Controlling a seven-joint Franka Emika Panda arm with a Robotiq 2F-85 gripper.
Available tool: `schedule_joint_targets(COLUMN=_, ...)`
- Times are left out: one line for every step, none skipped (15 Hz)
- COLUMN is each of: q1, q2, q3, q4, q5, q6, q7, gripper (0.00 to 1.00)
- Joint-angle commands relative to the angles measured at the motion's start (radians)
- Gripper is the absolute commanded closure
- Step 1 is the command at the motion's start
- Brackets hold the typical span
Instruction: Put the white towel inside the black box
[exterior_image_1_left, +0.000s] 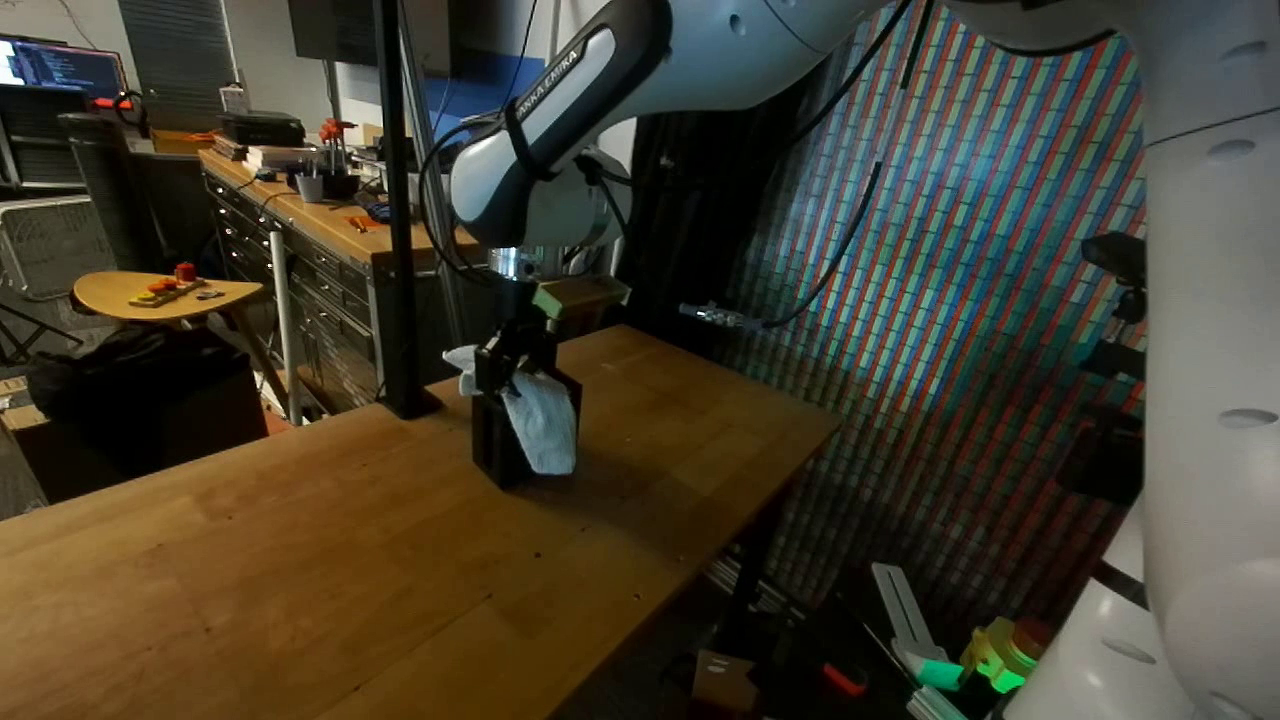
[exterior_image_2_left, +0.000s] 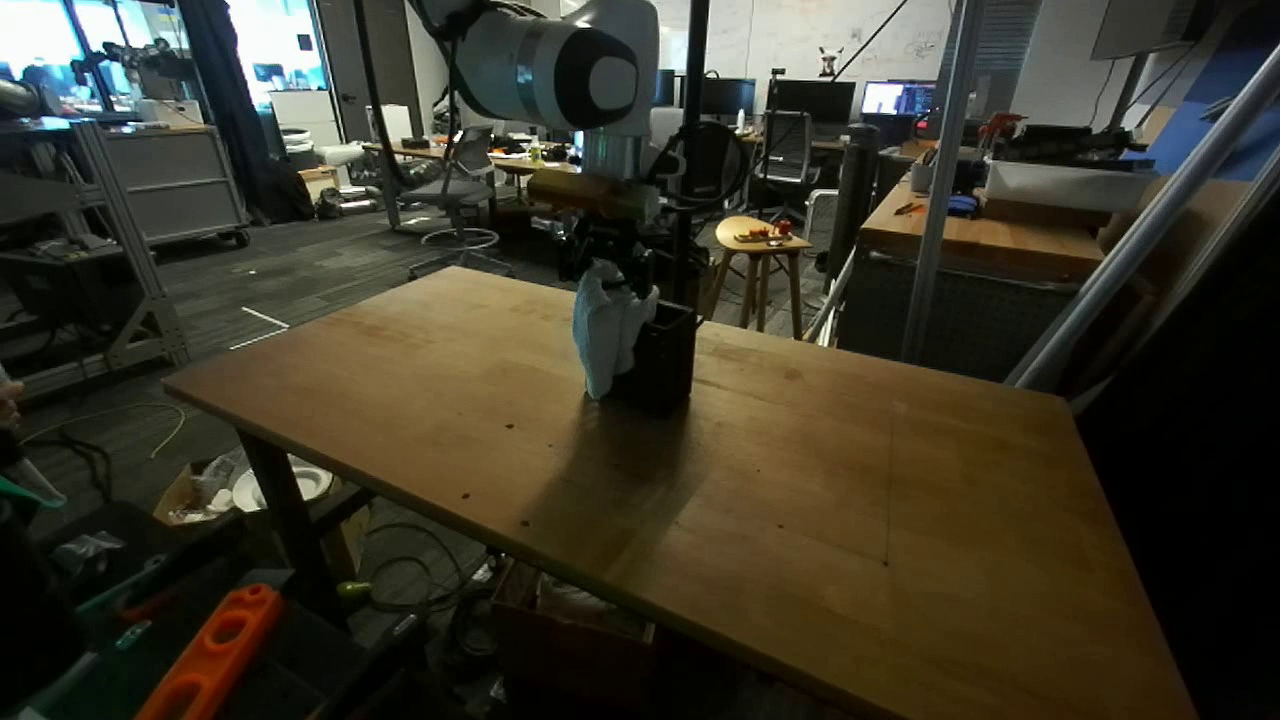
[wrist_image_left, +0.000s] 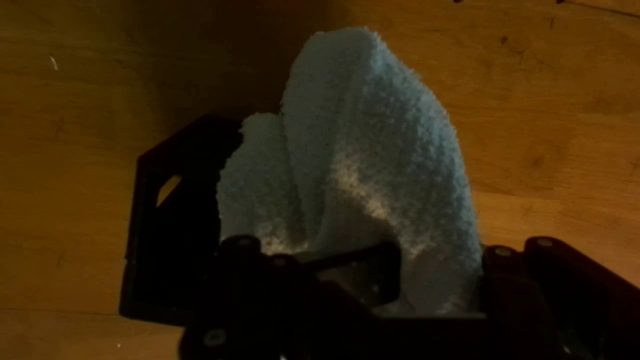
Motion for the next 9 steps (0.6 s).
schedule_joint_targets(q1=-0.011, q2=0.009, q3=-0.001, q4=0.038, q5=-0.007, q6=-0.005, q7=-0.032, gripper=1.00)
schedule_joint_targets(q1=-0.012, q2=0.010, q3=0.000, q4=0.044, q5=-0.006, q6=-0.008, q7=-0.037, gripper=1.00)
schedule_joint_targets(q1=-0.013, q2=0.013, q3=0.000, q4=0.051, q5=-0.006, q6=-0.010, q7=-0.041, gripper=1.00)
schedule_joint_targets(q1=-0.013, q2=0.019, q3=-0.001, q4=0.062, q5=-0.009, q6=-0.015, q7=-0.042, gripper=1.00)
schedule_joint_targets(q1=-0.013, q2=0.023, q3=0.001, q4=0.071, q5=-0.009, q6=-0.020, q7=-0.045, gripper=1.00)
schedule_joint_targets(q1=-0.011, q2=0.035, q3=0.002, q4=0.084, q5=-0.011, q6=-0.022, q7=-0.047, gripper=1.00)
schedule_joint_targets(q1=-0.010, q2=0.045, q3=0.003, q4=0.095, q5=-0.011, q6=-0.025, q7=-0.050, gripper=1.00)
schedule_joint_targets(q1=-0.010, q2=0.059, q3=0.006, q4=0.110, q5=-0.008, q6=-0.028, q7=-0.056, gripper=1.00)
schedule_joint_targets(q1=-0.010, q2=0.074, q3=0.007, q4=0.125, q5=-0.009, q6=-0.031, q7=-0.059, gripper=1.00)
